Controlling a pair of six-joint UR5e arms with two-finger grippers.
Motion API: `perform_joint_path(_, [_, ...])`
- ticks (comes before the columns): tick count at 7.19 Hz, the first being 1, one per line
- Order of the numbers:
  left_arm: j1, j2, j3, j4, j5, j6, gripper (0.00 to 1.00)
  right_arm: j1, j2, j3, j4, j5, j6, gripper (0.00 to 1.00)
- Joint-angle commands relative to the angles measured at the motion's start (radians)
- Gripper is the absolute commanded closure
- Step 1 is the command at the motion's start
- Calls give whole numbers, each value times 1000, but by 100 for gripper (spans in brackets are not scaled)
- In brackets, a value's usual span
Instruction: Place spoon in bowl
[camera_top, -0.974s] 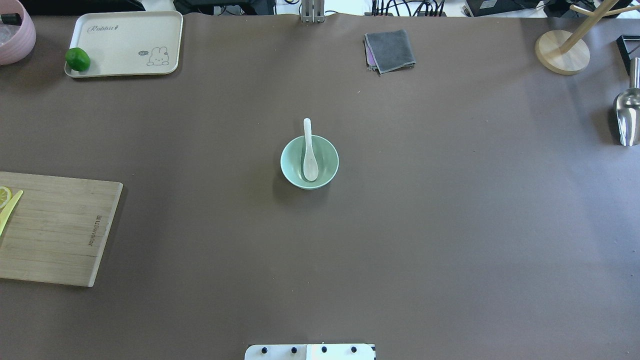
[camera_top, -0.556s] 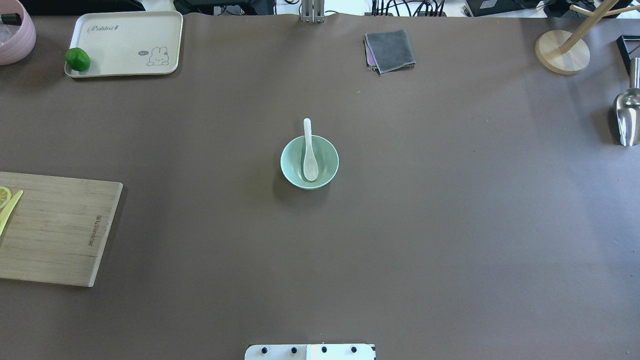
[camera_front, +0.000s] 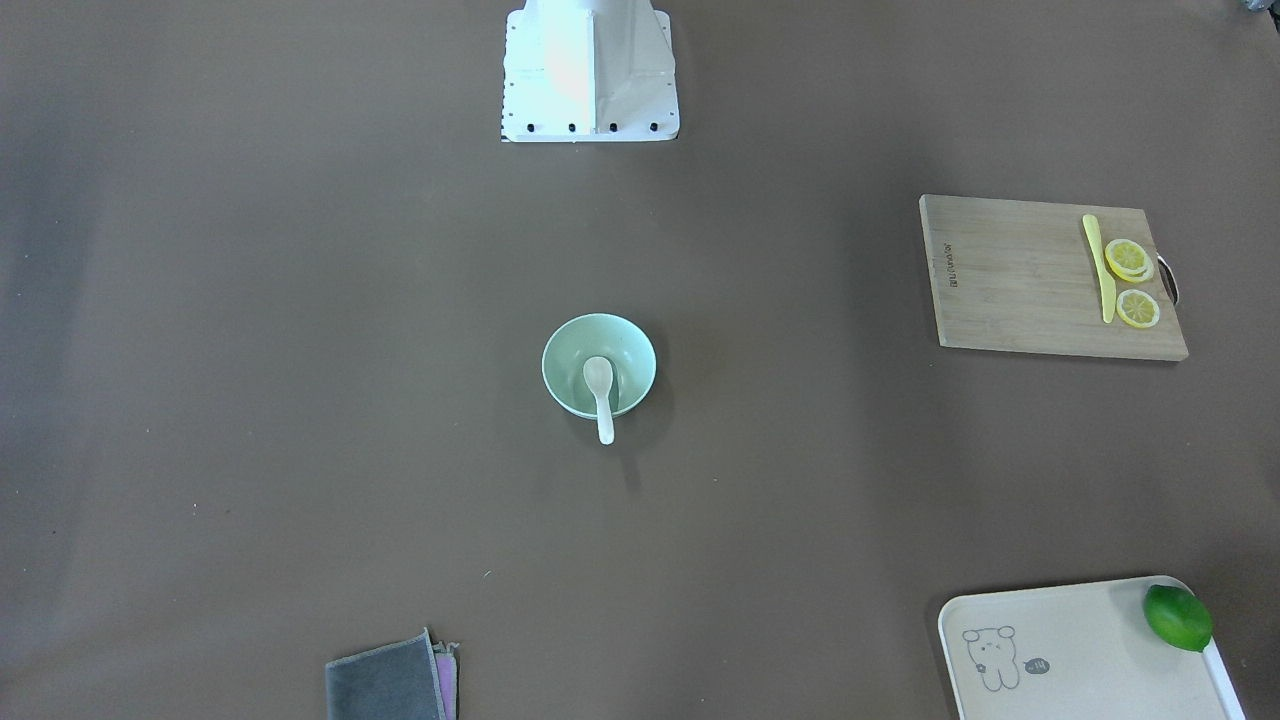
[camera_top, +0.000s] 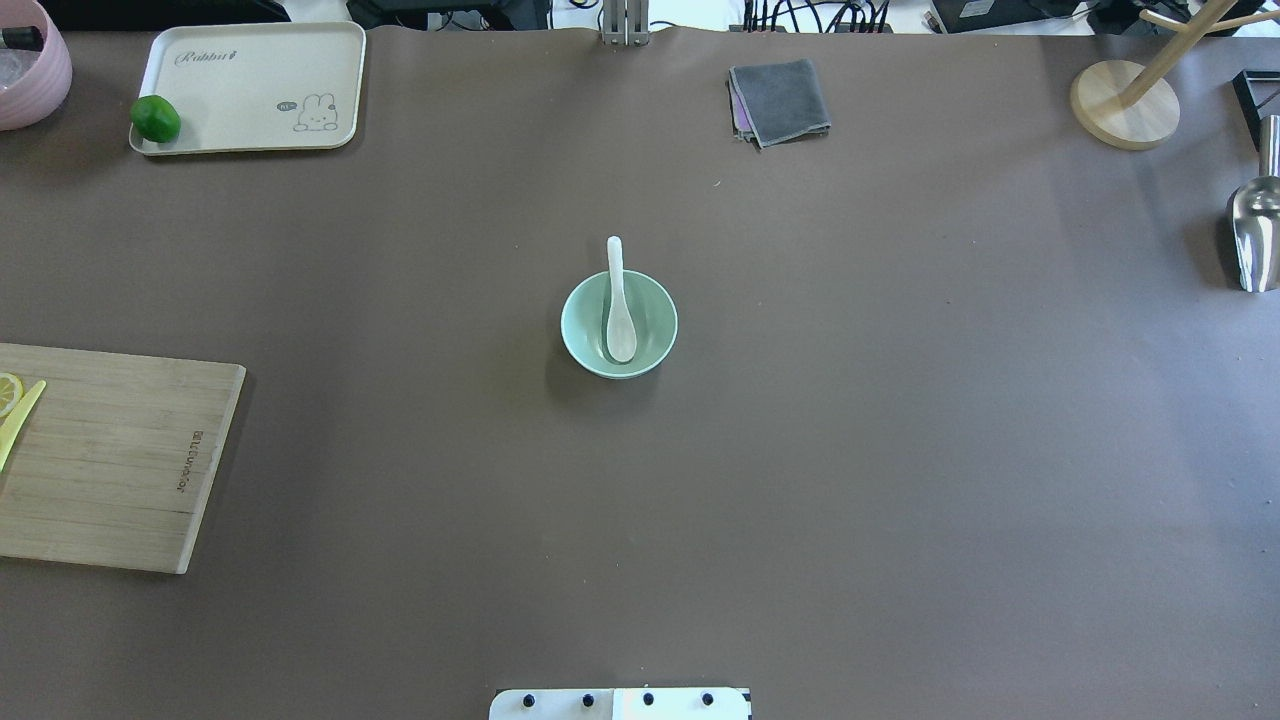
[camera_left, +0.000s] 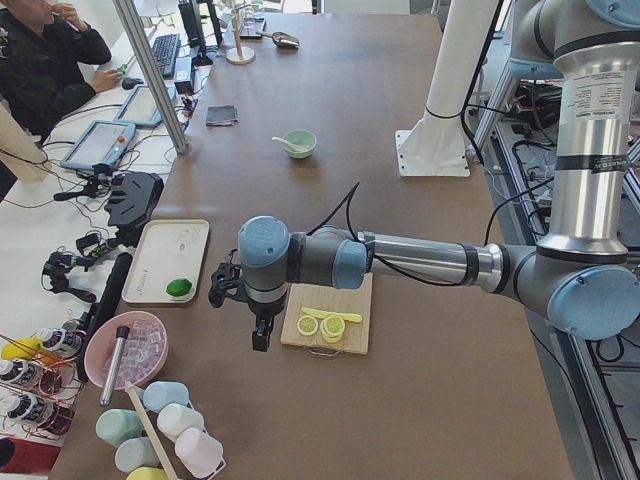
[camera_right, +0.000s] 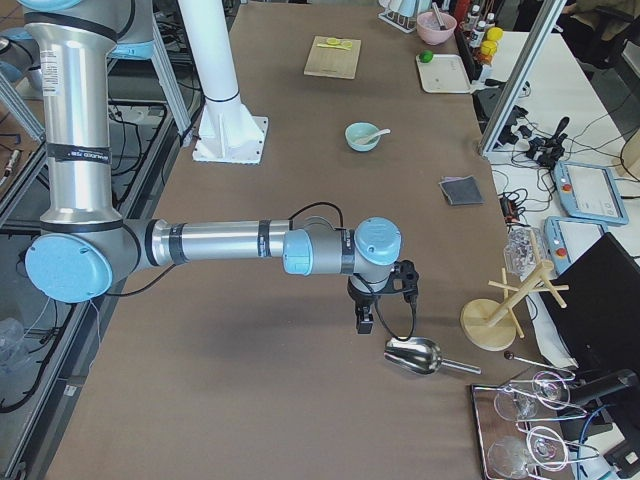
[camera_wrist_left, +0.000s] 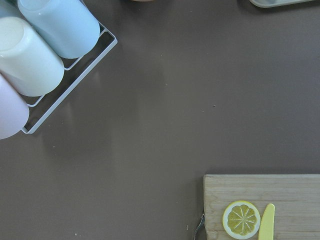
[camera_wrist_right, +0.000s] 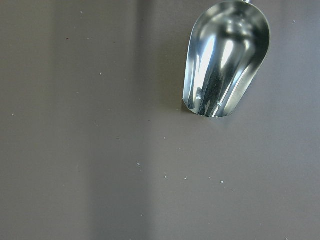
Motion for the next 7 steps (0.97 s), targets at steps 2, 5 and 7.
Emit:
perform_joint_path(2, [0, -2, 1, 0, 1, 0, 2, 0, 0, 0, 0, 0, 0, 0])
perform_joint_path(5, [2, -7, 18, -41, 3, -1, 2, 0, -1, 0, 2, -1, 0, 0])
perform_joint_path(7, [5, -8, 19, -58, 3, -8, 2, 1, -1, 1, 2, -3, 0, 0])
